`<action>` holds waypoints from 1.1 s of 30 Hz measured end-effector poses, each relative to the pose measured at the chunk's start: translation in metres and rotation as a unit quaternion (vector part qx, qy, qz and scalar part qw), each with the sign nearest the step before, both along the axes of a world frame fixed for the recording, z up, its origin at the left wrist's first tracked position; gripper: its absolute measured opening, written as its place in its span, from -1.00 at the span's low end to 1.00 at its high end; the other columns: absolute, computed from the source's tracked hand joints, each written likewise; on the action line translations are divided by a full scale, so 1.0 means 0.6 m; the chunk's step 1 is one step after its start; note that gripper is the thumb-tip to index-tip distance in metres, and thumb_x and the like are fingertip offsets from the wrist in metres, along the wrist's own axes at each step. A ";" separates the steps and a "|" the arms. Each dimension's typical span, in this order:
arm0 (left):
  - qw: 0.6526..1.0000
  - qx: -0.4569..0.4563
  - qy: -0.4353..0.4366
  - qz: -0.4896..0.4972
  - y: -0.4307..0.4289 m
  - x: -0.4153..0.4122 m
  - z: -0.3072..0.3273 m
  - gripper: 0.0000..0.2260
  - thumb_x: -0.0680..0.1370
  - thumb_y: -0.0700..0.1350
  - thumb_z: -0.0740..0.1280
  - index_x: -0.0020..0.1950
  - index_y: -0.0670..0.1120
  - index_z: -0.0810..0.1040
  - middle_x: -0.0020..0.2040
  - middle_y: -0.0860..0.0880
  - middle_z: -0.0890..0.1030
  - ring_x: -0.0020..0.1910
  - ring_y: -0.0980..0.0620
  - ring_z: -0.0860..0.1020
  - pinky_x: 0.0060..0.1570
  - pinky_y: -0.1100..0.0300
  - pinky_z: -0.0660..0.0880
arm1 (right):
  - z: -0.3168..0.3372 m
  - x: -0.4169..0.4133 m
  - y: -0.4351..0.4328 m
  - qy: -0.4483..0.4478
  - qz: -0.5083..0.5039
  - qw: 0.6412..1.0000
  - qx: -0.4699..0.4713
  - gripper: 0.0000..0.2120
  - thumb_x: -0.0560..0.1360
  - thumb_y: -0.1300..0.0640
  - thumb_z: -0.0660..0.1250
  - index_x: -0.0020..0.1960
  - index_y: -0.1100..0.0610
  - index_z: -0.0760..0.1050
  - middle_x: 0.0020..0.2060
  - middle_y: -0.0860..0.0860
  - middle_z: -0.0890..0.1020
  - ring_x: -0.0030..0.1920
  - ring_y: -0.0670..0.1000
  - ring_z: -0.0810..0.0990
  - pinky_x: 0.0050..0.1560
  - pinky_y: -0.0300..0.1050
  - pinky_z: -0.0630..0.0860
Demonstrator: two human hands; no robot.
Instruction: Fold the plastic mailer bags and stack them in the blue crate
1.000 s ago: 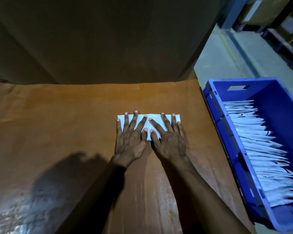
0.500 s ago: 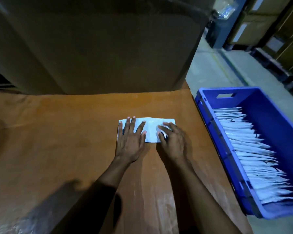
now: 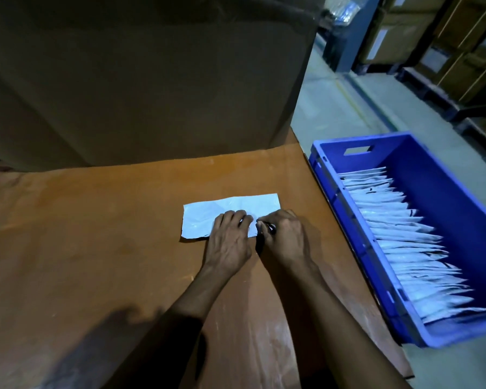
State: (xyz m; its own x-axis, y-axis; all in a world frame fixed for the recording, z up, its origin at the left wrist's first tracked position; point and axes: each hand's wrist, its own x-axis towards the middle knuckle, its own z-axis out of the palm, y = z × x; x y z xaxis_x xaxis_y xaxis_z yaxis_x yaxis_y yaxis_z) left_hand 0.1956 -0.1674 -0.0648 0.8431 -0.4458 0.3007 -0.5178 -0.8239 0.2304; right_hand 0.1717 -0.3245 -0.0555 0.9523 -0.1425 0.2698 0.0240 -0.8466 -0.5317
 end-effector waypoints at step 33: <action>0.984 0.014 0.050 0.172 0.074 0.041 0.002 -0.66 0.68 0.05 0.08 0.23 -0.02 0.59 0.24 -0.04 0.55 0.14 -0.14 0.50 0.07 -0.08 0.38 | -0.017 0.052 0.085 0.009 0.042 0.999 0.018 -0.63 0.57 0.02 0.24 0.24 0.11 0.69 0.20 0.05 0.67 0.29 0.08 0.53 0.23 0.00 0.53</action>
State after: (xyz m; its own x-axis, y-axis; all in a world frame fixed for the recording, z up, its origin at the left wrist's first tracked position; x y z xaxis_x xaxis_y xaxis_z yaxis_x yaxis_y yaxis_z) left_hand 0.2203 -0.1229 -0.0636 0.9702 -0.1353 0.2010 -0.1828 -0.9532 0.2407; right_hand 0.2030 -0.2735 -0.0659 0.9660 -0.0704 0.2487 0.0848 -0.8226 -0.5622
